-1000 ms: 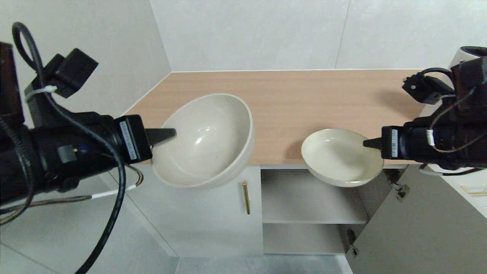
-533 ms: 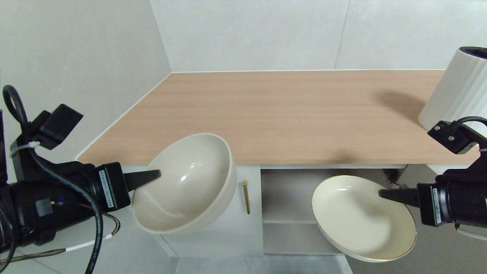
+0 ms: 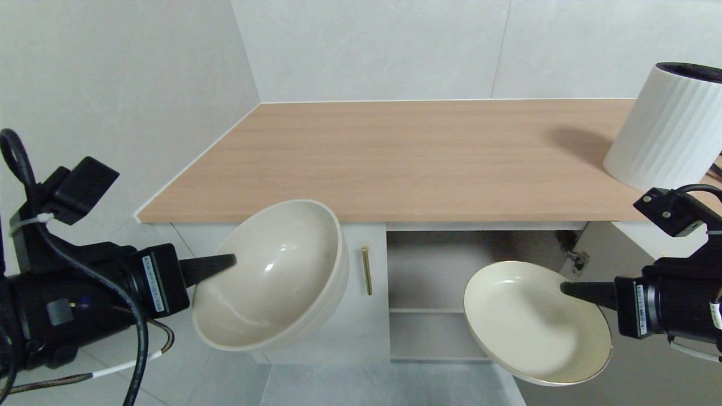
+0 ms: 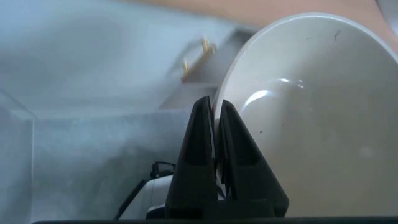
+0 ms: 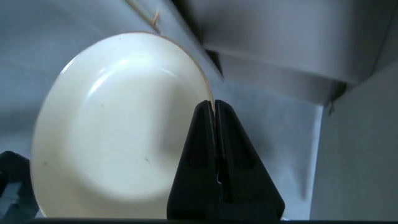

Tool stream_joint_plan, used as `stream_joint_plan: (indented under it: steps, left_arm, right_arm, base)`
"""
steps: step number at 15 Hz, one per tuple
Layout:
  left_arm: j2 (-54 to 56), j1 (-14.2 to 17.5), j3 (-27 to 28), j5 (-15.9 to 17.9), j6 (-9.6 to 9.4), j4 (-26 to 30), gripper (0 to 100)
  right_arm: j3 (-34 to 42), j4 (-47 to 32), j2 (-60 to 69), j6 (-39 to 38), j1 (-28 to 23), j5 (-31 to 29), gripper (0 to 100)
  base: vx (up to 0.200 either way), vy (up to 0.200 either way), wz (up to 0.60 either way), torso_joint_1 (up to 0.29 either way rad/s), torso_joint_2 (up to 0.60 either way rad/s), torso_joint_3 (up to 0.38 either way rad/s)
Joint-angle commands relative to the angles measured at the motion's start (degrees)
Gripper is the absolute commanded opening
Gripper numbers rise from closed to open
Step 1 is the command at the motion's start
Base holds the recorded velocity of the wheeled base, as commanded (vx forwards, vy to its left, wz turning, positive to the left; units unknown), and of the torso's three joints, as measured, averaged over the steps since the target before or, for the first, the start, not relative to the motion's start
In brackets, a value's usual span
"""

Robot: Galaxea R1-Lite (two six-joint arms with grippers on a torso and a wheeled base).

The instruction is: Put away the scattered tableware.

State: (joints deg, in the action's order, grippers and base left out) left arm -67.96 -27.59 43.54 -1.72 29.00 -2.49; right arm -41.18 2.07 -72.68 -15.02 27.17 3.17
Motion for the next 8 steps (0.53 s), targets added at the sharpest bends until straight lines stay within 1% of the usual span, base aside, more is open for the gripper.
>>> stream_joint_plan:
  steps: [1, 4, 8]
  left_arm:
    - [0.0, 0.0, 0.0, 0.0, 0.0, -0.1, 0]
    - [-0.2, 0.0, 0.0, 0.0, -0.09, -0.1, 0]
    - [-0.2, 0.0, 0.0, 0.0, 0.0, 0.0, 0]
  right_arm:
    - [0.4, 0.5, -1.3, 0.0, -0.2, 0.0, 0]
    - [1.2, 3.3, -2.1, 0.0, -1.2, 0.0, 0]
    - [4.0, 8.5, -2.1, 0.9, -1.2, 0.0, 0]
  base:
    - [0.0, 0.0, 0.0, 0.0, 0.0, 0.0]
    - [0.0, 0.0, 0.0, 0.0, 0.0, 0.0]
    - [0.0, 0.0, 0.0, -0.009, 0.02, 0.013]
